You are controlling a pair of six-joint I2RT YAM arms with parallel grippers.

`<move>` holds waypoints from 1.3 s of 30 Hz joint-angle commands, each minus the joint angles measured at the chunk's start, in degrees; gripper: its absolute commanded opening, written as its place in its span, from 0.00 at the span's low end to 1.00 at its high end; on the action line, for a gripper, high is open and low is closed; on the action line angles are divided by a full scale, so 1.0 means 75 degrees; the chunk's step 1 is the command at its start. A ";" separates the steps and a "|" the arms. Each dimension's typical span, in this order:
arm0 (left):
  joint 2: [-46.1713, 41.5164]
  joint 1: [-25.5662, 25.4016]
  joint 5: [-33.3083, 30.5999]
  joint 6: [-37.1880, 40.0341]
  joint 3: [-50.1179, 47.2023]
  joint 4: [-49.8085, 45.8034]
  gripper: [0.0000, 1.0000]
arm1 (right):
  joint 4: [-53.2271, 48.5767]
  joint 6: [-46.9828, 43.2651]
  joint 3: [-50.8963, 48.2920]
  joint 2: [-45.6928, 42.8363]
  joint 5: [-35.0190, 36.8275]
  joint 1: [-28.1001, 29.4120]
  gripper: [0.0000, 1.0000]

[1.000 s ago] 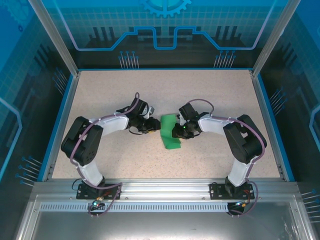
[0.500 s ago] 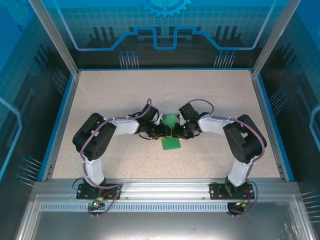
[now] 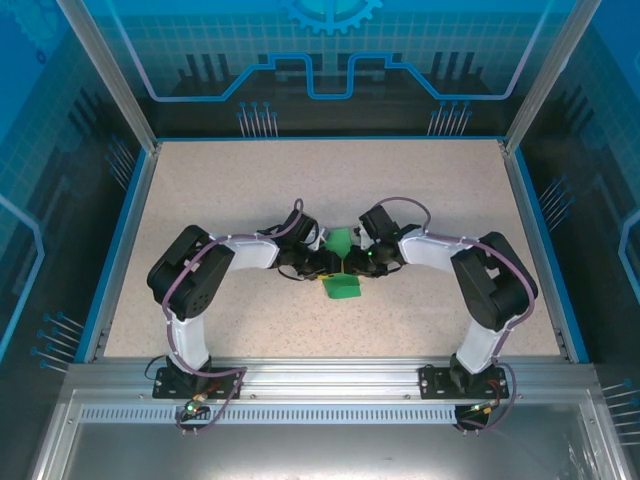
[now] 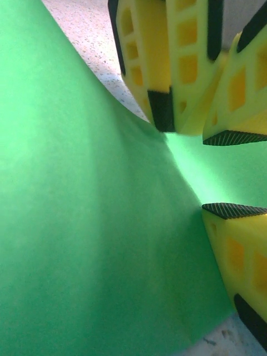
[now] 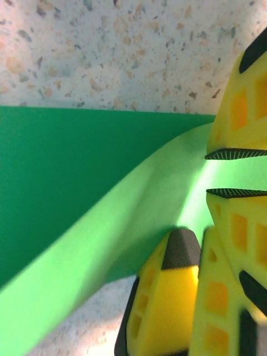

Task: Fold a paper plane with a square sheet of paper (fold left side to right side)
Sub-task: Press the square sheet of paper at the center of the table, then hold the square sheet of paper at the center of the table, then first fold the square sheet of paper in half at the center of the table.

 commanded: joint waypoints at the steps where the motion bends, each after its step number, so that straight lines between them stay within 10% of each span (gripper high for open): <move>1: 0.0296 -0.0081 -0.0335 0.0027 -0.0310 -0.0402 0.36 | 0.0104 -0.0055 0.0114 -0.0612 -0.0189 -0.0183 0.24; 39: -0.0902 -0.0627 -0.0314 0.0609 -0.1353 -0.0108 0.37 | -0.0761 0.0141 0.1732 0.2014 0.0445 -0.0367 0.18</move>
